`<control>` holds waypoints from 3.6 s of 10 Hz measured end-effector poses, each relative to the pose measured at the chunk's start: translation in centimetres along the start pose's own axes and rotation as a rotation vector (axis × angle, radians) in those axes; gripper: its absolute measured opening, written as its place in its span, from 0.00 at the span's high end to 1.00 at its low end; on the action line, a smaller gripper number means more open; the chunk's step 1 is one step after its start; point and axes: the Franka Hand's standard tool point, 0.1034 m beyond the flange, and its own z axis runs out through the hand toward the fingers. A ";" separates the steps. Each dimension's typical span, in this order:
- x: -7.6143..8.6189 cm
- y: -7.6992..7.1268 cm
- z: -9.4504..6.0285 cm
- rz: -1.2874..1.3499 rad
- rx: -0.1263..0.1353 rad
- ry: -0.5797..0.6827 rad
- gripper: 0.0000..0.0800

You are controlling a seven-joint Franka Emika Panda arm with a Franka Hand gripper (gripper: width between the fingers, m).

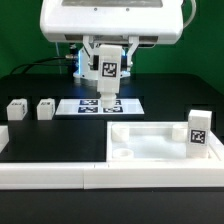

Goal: Assemble square table

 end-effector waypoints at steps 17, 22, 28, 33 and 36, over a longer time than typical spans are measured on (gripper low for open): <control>-1.8 -3.4 5.6 -0.057 0.028 -0.019 0.64; -2.0 -3.7 5.3 -0.077 0.028 -0.070 0.64; -1.3 -0.6 4.4 -0.061 0.053 -0.105 0.64; -2.2 -2.2 5.5 -0.068 0.061 -0.116 0.64; -2.5 -2.8 5.8 -0.078 0.061 -0.108 0.64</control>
Offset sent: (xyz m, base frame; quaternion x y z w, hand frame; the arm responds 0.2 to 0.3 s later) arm 0.0327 0.0378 -0.0288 0.0419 0.0302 0.0470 0.9976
